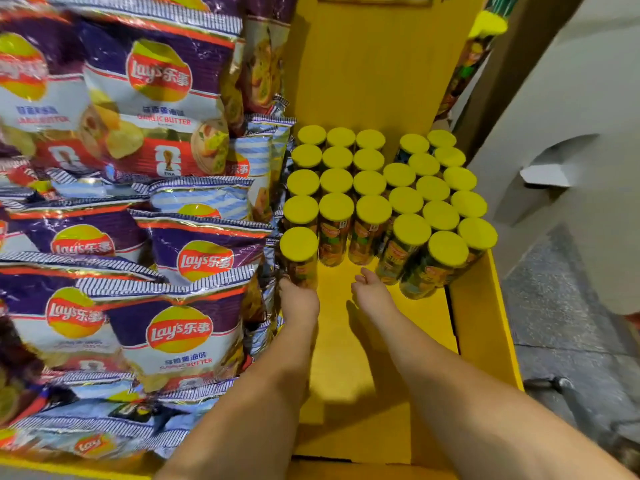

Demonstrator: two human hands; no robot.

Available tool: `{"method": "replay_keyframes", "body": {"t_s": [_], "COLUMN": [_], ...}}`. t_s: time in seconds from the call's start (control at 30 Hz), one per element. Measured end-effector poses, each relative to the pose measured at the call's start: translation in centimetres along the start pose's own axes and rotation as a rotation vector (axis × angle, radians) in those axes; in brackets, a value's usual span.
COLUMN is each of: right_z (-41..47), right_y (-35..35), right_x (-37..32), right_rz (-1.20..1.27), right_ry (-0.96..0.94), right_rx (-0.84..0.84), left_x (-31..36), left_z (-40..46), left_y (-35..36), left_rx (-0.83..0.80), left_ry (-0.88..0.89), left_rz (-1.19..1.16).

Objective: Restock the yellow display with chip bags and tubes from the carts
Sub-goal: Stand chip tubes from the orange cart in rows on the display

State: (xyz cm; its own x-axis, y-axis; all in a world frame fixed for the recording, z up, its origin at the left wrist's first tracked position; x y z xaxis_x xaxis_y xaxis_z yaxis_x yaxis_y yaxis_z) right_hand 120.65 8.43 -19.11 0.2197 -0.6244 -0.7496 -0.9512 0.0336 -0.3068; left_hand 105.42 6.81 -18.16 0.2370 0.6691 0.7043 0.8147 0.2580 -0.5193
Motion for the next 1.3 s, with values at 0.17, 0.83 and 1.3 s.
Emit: {"method": "replay_keyframes", "body": {"t_s": [0.17,0.83,1.3], "right_z": [-8.9,-37.7,-43.0], "right_y": [-2.6,-22.0,-38.3], "right_x": [0.8,18.5,44.6], "right_rz": [0.031,0.212,0.275], "right_ry": [-0.023,-0.175,0.346], "right_rx": [0.088,0.544,0.754], "left_x": [0.5,0.0,-13.1], "left_z": [-5.4,-39.3,-57.5], "left_y": [-2.6,2.4,22.5], "left_rx": [-0.191,-1.012,-1.286], "left_ry": [0.099,0.808,0.790], "left_rz": [0.008,0.272,0.794]}}
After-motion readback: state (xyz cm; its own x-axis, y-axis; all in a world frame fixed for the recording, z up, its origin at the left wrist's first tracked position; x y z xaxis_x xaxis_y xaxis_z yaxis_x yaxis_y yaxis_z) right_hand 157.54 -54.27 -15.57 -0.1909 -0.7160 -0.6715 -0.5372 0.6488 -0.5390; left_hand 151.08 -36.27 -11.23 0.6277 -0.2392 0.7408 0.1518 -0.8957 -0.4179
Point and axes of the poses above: each hand's wrist, its own z-axis towards the middle knuckle, its own y-axis out of the palm, x = y × z, the point moved 3 cm from there along z, towards the middle knuckle, and after that the axes turned 5 degrees about x, right-handed, at the moved point
